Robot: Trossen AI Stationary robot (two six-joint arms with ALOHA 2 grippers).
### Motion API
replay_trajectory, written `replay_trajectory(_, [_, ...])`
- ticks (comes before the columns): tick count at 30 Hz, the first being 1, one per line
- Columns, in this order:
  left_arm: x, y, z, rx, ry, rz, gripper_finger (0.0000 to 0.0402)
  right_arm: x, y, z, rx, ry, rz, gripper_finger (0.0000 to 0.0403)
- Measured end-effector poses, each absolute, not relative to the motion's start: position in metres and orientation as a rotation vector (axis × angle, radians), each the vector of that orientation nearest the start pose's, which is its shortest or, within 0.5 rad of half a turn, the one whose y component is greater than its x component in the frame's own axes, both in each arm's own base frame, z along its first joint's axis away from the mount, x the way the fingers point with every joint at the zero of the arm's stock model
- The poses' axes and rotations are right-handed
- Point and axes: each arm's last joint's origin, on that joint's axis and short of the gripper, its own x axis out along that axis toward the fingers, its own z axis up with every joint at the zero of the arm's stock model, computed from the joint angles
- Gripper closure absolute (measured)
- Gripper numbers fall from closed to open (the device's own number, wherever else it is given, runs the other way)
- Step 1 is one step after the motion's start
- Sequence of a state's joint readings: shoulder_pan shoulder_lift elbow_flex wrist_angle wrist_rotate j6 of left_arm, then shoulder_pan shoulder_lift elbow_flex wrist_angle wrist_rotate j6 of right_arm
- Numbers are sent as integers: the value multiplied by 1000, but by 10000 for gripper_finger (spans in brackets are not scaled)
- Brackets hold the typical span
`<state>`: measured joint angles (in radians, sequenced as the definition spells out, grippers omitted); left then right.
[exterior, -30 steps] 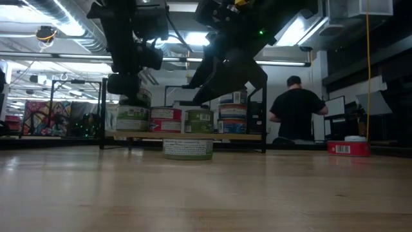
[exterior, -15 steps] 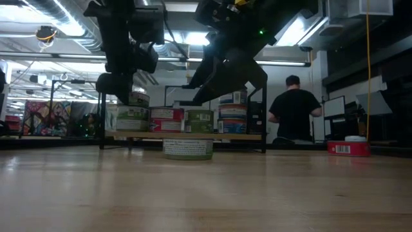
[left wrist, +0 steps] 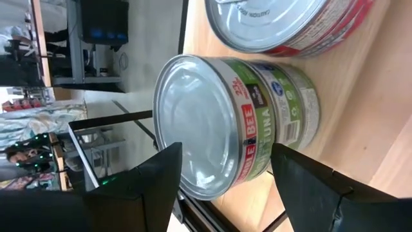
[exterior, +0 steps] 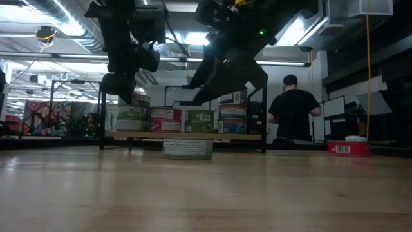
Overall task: Stack canned seafood by type on shelf
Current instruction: Stack the green-white tuna can on top of the green-white tuna can on the shelf
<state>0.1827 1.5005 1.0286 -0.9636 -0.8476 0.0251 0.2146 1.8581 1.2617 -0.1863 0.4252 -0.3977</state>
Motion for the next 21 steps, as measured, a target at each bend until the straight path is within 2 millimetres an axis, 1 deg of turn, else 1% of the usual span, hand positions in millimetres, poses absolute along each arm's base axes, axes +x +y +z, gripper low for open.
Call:
replay_trajectory(6, [250,69,223,508,1423,825,167,390,73,201,-629,796,-45,107])
replay_trajectory(10, [251,63,224,524,1411,807,167,388,73,199,-637,823,-39,107])
replay_trajectory(12, [253,57,227,536,1400,790,167,388,73,199,-640,833,-37,107])
replay_trajectory(15, [259,46,239,530,1346,783,167,387,73,198,-641,836,-36,107])
replay_trajectory(19, [270,28,255,484,1223,783,167,387,72,198,-644,838,-35,107])
replay_trajectory(21, [276,18,261,417,1144,764,167,386,72,197,-648,854,-31,107])
